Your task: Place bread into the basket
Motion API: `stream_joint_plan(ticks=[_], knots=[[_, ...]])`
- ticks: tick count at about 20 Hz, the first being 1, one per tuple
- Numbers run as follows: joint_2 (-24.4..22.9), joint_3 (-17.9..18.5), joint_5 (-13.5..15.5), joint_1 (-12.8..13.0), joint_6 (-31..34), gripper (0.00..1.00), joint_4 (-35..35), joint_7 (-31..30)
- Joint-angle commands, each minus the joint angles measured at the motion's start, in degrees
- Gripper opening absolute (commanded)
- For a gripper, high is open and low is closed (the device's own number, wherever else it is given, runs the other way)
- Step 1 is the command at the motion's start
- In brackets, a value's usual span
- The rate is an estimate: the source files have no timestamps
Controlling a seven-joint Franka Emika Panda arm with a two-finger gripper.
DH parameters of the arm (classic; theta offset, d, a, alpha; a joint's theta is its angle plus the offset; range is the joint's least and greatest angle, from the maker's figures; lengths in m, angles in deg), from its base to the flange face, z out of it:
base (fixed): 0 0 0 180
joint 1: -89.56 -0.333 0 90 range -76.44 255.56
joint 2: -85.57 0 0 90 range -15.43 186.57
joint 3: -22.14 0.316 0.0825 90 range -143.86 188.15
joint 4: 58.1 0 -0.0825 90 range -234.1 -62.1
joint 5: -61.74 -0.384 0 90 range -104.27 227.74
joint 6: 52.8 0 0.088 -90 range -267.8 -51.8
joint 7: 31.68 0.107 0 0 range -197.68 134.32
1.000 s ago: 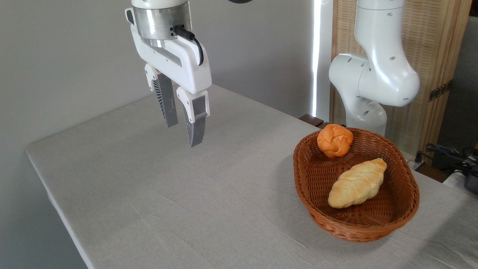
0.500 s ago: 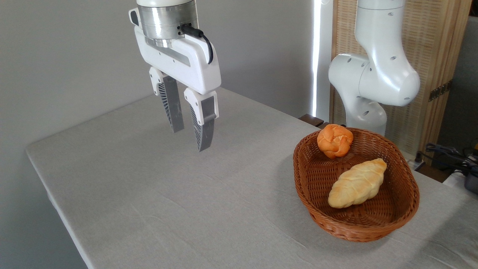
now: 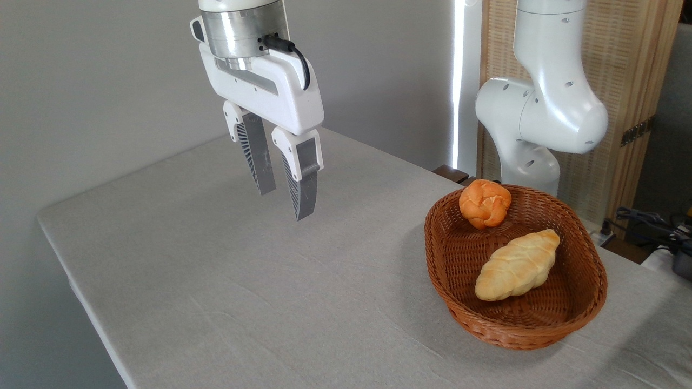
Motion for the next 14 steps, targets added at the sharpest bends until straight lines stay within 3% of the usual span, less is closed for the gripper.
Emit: stream_joint_plan(ticks=[1, 3, 14], knots=[[-0.24, 0.0, -0.67, 0.07, 1.27, 1.0, 0.38, -3.94], [-0.24, 0.0, -0.67, 0.07, 1.27, 1.0, 0.37, -6.15], [-0.15, 0.0, -0.93, 0.07, 1.27, 1.0, 0.29, -3.16]])
